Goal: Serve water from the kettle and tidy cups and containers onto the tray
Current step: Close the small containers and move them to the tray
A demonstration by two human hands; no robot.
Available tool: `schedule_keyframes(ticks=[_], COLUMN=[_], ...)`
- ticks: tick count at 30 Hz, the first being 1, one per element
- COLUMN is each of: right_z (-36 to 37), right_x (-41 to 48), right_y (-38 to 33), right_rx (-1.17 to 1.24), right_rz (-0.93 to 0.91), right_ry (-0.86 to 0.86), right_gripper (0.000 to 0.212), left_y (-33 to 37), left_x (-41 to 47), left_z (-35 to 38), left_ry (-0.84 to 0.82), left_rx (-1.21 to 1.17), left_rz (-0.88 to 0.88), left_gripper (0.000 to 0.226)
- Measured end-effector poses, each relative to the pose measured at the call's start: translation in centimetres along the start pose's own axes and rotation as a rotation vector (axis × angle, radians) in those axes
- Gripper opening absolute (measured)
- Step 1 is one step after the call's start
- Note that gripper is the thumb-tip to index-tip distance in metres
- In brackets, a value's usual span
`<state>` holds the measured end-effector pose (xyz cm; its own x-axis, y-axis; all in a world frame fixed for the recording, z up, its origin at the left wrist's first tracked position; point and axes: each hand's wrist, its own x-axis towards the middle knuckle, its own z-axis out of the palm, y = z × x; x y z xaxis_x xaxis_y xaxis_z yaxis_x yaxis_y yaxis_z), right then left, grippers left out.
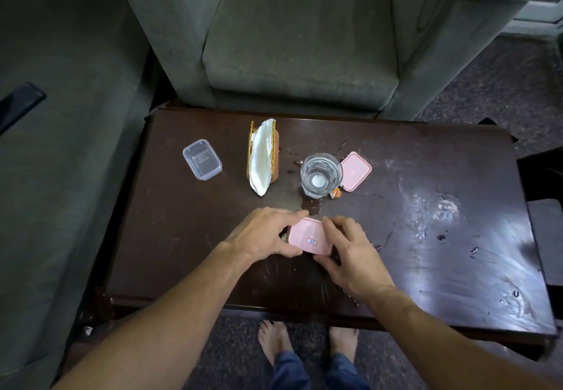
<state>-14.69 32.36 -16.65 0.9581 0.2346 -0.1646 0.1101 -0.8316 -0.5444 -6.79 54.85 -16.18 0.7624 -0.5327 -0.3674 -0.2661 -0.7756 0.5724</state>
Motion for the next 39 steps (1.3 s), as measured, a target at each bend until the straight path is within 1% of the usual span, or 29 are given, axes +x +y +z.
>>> schedule_keyframes(ticks=[5, 9, 14, 16, 18, 20, 24, 28, 31, 35, 37, 39], right_z=[-0.4, -0.7, -0.9, -1.0, -1.1, -1.1, -1.4, -1.9, -2.1, -2.6, -2.7, -2.7], right_x=[0.9, 1.5, 1.8, 1.8, 1.9, 2.0, 2.5, 3.3, 3.7, 4.4, 4.6, 4.6], right_y=[0.0, 0.0, -0.3, -0.5, -0.7, -0.9, -1.2, -1.5, -2.0, -2.2, -2.4, -2.4], right_rx=[-0.017, -0.066, -0.124, -0.142, -0.158, -0.177, -0.226, -0.269, -0.288, -0.302, -0.305, -0.29], right_rz=[0.022, 0.02, 0.016, 0.024, 0.042, 0.05, 0.049, 0.063, 0.071, 0.075, 0.082, 0.072], right_ry=[-0.081, -0.145, -0.163, -0.161, -0.172, -0.19, -0.229, -0.273, -0.317, -0.349, -0.354, -0.327], right_gripper=[0.068, 0.069, 0.069, 0.069, 0.069, 0.069, 0.072, 0.072, 0.062, 0.058, 0.055, 0.05], left_y=[0.3, 0.0, -0.2, -0.1, -0.1, -0.1, 0.0, 0.5, 0.5, 0.3, 0.3, 0.4], left_x=[-0.2, -1.0, -1.7, -1.8, -1.9, -1.9, -1.4, -0.5, -0.3, 0.1, 0.0, -0.3], left_z=[0.9, 2.2, 3.5, 3.9, 4.1, 3.8, 2.3, 1.9, 2.2, 2.0, 2.0, 2.2], left_ry=[0.026, 0.064, 0.123, 0.131, 0.12, 0.096, 0.058, 0.011, -0.002, -0.024, -0.032, 0.012], left_rx=[-0.077, -0.182, -0.38, -0.404, -0.414, -0.37, 0.009, 0.228, 0.291, 0.321, 0.309, 0.252], left_rz=[-0.042, -0.098, -0.236, -0.281, -0.291, -0.281, -0.163, -0.119, -0.133, -0.144, -0.152, -0.16], left_gripper=[0.087, 0.09, 0.095, 0.095, 0.095, 0.094, 0.093, 0.095, 0.095, 0.094, 0.094, 0.092])
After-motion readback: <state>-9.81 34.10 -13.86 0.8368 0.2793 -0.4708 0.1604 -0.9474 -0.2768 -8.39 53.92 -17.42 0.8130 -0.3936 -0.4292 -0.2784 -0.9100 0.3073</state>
